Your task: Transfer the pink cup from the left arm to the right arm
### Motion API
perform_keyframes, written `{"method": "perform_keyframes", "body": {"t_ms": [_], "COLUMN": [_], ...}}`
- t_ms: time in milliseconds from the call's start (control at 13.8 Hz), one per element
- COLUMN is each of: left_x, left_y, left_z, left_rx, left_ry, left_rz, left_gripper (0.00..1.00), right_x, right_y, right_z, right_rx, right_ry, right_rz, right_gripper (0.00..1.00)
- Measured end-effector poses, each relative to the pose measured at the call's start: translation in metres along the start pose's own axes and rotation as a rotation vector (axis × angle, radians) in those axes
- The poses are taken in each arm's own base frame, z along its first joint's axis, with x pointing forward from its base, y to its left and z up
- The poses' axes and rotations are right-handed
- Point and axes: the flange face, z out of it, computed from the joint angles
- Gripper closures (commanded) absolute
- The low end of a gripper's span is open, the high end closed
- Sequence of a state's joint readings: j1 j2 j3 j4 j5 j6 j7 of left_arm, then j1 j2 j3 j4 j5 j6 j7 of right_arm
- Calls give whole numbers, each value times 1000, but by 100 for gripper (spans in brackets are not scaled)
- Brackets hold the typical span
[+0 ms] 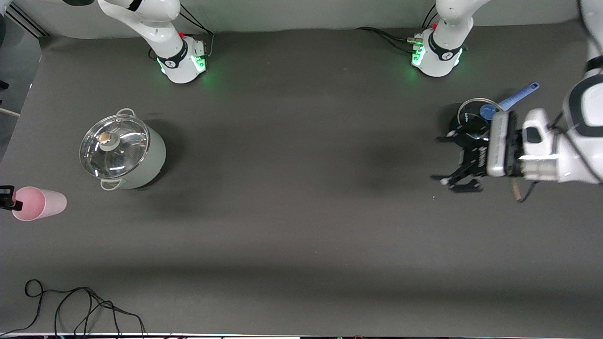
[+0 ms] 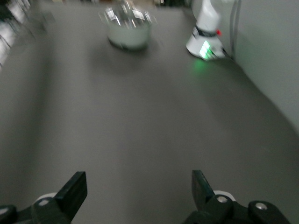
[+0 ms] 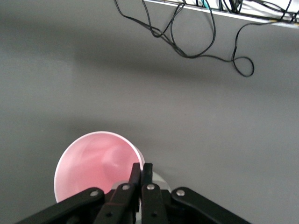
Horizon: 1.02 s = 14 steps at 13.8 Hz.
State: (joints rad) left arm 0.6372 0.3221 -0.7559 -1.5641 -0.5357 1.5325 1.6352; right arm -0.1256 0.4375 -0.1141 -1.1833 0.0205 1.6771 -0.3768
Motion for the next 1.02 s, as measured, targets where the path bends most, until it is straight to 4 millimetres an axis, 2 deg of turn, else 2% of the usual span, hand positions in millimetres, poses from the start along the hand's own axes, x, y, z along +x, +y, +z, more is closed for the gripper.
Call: {"method": "perform_keyframes", "body": {"t_ms": [145, 291, 436, 582, 655, 800, 1018], "left_x": [15, 42, 72, 95, 103, 106, 93], "left_y": [30, 60, 85, 103, 107, 109, 103], "left_z": [-29, -50, -57, -53, -50, -49, -60], "left_rx": [-34, -16, 59, 151, 201, 304, 441], "left_ry": [-193, -400, -559, -688, -716, -711, -654], "left_rz": [-128, -269, -429, -620, -735, -970, -1276], "left_gripper": [0, 0, 0, 0, 0, 0, 0], "right_x": [5, 5, -2, -6, -5, -3, 4], "right_y": [0, 5, 8, 3, 0, -3, -4], "right_z": [32, 72, 112, 137, 146, 171, 227], "right_rx": [-13, -20, -2, 26, 27, 25, 6], "right_ry": [31, 64, 90, 105, 113, 114, 124], "right_rz": [-33, -59, -72, -72, -74, -93, -105], "right_gripper": [100, 100, 100, 100, 100, 100, 100]}}
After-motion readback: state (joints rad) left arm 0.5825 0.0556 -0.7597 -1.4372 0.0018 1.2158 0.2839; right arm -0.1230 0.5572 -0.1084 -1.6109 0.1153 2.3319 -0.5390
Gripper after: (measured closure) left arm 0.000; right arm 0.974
